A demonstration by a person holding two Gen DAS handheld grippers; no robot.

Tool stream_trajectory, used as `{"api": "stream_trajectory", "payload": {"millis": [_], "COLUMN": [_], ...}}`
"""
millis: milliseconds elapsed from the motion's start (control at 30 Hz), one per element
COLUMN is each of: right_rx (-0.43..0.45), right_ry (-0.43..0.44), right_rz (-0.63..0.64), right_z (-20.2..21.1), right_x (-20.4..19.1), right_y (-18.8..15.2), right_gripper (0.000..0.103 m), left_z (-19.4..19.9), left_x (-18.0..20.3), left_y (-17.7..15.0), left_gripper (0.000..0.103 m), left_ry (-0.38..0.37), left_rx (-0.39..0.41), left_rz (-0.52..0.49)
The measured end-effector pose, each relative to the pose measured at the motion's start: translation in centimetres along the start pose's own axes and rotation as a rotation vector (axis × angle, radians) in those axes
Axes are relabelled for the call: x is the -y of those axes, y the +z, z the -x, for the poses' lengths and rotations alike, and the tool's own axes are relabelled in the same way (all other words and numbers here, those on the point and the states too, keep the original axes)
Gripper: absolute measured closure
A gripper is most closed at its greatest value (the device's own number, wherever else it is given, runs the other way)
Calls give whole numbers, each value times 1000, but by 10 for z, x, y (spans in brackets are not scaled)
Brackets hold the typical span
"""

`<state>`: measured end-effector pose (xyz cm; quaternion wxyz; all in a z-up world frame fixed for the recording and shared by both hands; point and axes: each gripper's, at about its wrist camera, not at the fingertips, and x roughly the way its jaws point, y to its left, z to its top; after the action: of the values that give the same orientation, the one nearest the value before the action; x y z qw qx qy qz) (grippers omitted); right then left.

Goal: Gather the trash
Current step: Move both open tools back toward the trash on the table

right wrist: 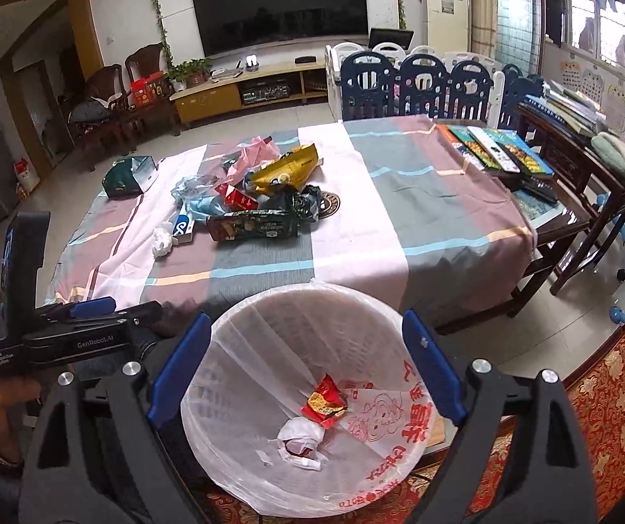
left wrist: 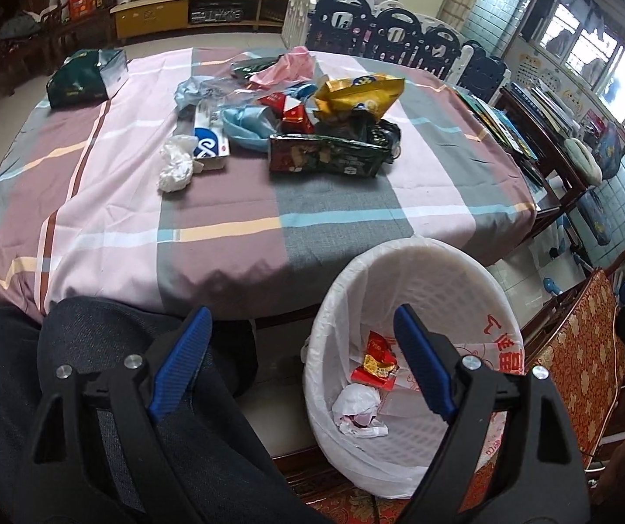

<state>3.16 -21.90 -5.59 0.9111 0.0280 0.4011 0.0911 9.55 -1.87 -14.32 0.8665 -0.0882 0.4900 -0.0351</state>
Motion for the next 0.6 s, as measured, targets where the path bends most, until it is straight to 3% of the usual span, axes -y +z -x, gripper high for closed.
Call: {"api": "stream_trajectory", "payload": {"millis": [600], "right_rx": [-75], "right_ry": [52], "right_rz": [26], "right_z": [-44], "right_x": [-44], "right_y": [9], "right_gripper": [16], "left_z": [-7], "left_x": [-59], "left_y": [-2], "left_gripper": [18], "left_ry": [50], "left_rx": [37], "left_rz": [102]}}
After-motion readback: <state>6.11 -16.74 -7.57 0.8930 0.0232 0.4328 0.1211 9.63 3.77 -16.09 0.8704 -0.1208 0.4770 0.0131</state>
